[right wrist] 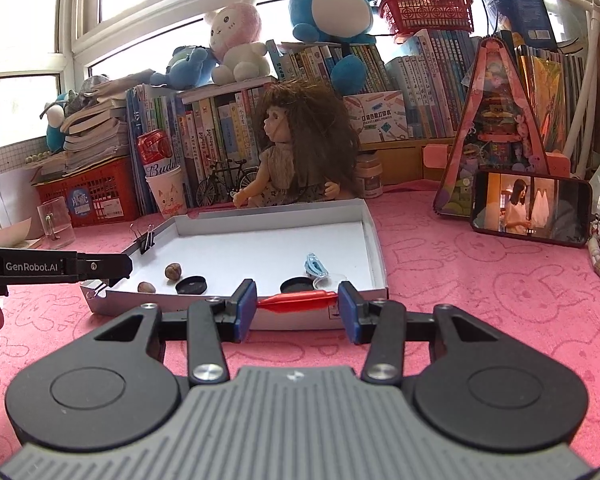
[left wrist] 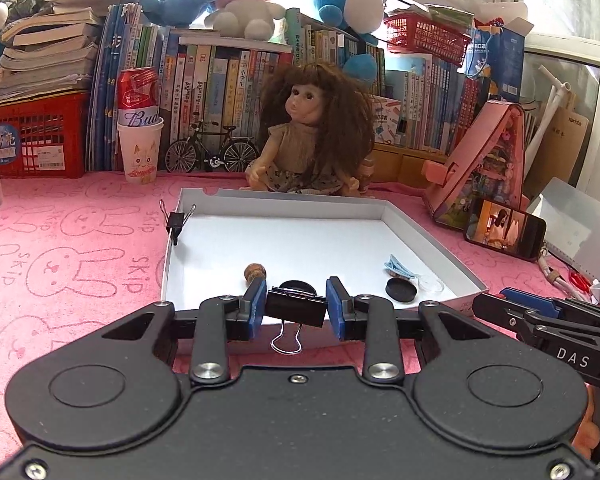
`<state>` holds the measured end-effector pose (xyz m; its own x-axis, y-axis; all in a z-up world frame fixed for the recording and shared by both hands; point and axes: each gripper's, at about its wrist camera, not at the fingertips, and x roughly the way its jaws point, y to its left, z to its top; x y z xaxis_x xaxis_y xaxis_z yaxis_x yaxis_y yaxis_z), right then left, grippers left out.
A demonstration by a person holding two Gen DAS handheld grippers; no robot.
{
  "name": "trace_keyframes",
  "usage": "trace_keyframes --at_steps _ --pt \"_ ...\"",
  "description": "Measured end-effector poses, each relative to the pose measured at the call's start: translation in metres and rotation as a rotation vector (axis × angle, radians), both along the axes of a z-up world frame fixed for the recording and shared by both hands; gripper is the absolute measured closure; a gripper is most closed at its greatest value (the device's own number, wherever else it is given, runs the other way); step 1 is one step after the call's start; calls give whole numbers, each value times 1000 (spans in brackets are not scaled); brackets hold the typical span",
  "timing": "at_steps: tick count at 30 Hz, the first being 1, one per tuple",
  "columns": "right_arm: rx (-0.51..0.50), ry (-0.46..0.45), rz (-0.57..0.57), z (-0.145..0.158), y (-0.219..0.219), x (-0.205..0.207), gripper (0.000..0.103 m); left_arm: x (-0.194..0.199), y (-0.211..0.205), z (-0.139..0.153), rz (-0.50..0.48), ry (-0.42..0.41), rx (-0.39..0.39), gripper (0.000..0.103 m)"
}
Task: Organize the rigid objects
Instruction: 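Carry the binder clip in the left gripper into the tray while the right gripper carries the marker, then open the left gripper to drop the binder clip while the right gripper releases the marker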
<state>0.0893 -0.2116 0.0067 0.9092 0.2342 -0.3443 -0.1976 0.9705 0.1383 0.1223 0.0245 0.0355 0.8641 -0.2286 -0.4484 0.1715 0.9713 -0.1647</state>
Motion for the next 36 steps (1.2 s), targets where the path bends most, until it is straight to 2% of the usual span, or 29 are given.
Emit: trace_keyframes --at_steps 8,13,26,36 --pt "4 10 -9 3 5 26 54 28 7 2 39 17 -27 73" --pt "-1 24 -11 5 6 47 53 47 12 3 62 11 -9 73" --pt "129 182 -39 7 -12 118 54 113 26 4 96 107 -68 73" --pt "202 290 -69 5 -14 155 53 140 24 -11 116 172 -45 73"
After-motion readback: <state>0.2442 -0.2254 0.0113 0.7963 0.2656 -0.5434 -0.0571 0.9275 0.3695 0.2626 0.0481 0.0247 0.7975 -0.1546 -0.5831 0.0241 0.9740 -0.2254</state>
